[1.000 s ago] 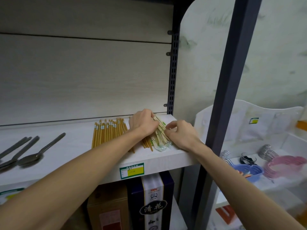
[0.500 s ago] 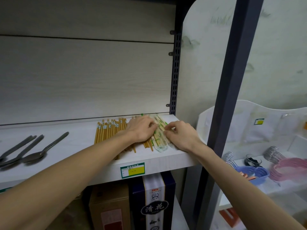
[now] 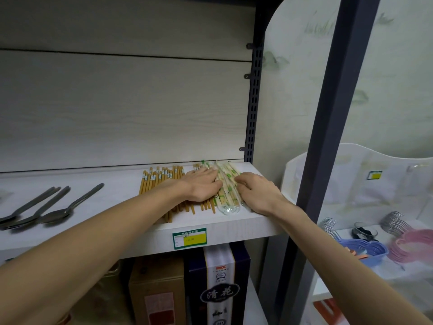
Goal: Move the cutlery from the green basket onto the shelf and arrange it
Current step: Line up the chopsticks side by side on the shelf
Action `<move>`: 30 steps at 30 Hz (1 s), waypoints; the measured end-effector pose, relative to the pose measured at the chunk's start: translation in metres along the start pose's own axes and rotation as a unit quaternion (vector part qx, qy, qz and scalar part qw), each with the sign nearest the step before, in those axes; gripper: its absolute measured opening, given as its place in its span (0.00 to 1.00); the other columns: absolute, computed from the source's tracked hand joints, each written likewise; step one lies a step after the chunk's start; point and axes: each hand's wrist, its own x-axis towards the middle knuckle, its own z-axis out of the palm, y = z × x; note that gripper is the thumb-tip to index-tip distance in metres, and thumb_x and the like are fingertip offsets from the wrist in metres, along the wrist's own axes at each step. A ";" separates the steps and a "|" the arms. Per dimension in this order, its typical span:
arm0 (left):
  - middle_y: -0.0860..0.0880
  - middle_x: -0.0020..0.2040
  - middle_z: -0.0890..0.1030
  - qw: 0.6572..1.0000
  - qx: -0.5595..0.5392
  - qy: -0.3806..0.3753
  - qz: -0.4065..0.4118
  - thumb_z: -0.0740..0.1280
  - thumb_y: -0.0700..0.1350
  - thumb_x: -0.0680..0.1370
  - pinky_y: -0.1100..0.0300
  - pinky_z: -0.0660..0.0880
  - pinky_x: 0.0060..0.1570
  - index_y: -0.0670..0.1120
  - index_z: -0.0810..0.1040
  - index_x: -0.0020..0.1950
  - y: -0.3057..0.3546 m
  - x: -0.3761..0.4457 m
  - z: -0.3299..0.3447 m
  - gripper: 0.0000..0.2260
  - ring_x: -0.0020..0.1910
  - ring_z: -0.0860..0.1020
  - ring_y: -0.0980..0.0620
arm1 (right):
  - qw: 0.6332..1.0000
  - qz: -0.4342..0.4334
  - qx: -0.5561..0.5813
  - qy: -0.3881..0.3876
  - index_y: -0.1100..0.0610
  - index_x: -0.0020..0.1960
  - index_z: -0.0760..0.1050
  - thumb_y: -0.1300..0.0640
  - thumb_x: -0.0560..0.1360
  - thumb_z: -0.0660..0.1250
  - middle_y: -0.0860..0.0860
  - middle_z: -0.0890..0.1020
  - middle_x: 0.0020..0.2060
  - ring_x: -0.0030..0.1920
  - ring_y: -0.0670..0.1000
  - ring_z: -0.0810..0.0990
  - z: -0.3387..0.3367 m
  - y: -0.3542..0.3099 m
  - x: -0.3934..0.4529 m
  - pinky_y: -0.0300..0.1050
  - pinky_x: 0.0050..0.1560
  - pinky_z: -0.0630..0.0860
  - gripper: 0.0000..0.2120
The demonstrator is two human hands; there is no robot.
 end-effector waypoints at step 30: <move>0.44 0.76 0.68 0.998 -0.045 0.043 -0.002 0.49 0.58 0.86 0.51 0.63 0.72 0.44 0.67 0.75 -0.012 -0.015 0.004 0.25 0.74 0.66 0.46 | 0.999 -0.033 0.028 0.019 0.49 0.70 0.76 0.50 0.82 0.59 0.48 0.79 0.68 0.67 0.54 0.76 -0.001 -0.003 -0.001 0.49 0.66 0.72 0.18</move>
